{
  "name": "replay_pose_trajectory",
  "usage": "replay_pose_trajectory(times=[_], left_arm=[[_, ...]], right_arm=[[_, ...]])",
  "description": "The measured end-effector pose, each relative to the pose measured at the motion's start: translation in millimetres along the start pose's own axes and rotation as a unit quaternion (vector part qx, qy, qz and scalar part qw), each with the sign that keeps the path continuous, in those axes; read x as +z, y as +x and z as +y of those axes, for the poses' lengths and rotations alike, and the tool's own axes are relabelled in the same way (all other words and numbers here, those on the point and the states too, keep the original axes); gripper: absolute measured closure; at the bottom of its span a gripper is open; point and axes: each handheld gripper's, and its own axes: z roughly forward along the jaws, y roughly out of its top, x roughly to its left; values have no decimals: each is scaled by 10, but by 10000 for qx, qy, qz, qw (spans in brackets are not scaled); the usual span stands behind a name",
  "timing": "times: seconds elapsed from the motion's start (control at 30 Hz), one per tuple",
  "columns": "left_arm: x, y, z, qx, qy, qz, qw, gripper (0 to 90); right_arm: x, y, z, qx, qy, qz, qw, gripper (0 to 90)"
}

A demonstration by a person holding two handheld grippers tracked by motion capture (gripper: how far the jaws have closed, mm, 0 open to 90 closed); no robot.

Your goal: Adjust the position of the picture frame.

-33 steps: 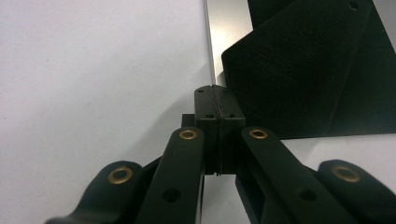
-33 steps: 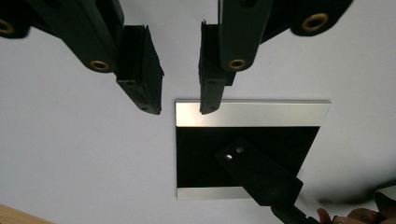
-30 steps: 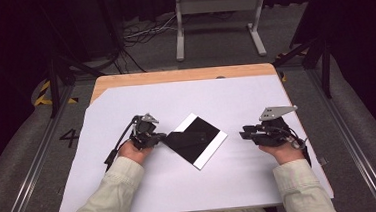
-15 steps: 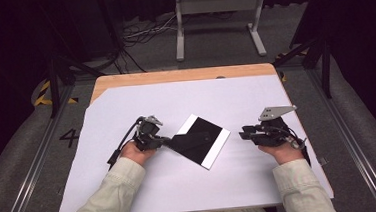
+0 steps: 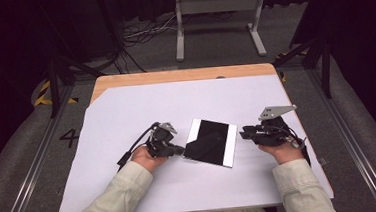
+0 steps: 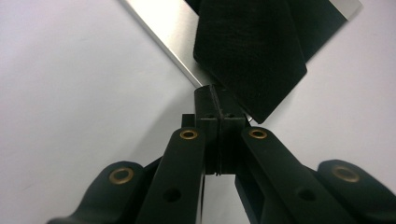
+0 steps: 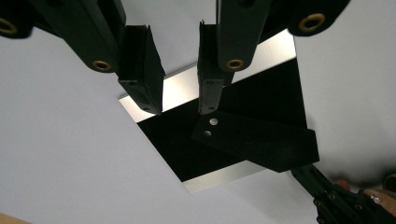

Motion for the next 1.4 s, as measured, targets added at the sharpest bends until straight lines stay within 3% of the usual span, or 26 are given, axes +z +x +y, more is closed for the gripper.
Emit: replay_pose_trajectory(times=[0.07,0.17,0.27,0.43,0.6,0.7,0.9,1.1,1.3,1.4], left_arm=[[49,-76,26,102,45,-125,9999,900],[74,-153,48,371,35,78,9993,900],[62,-117,34,300,-6,53,9995,900],[-33,-64,10,234,-61,349,9991,900],[-168,4,-19,185,-319,516,9980,900],[-273,46,-60,95,-566,593,9966,900],[-392,96,-133,-64,-813,733,9940,900],[-471,143,-206,-247,-1053,766,9912,900],[-516,179,-256,-320,-1072,820,9903,900],[-492,191,-274,-395,-1047,807,9904,900]], right_arm=[[3,-1,-1,7,19,-8,10000,708],[6,-9,-8,33,31,-54,10000,710],[-1,-20,-19,92,40,-127,9999,732],[28,-22,-33,144,216,-345,9991,818],[88,-65,-32,357,357,-536,9973,893],[129,-112,-38,459,450,-652,9958,895],[280,-169,-18,591,569,-757,9938,895],[504,-199,2,667,925,-913,9893,895],[647,-238,35,604,1143,-964,9869,896],[656,-301,19,841,1115,-902,9861,897]])
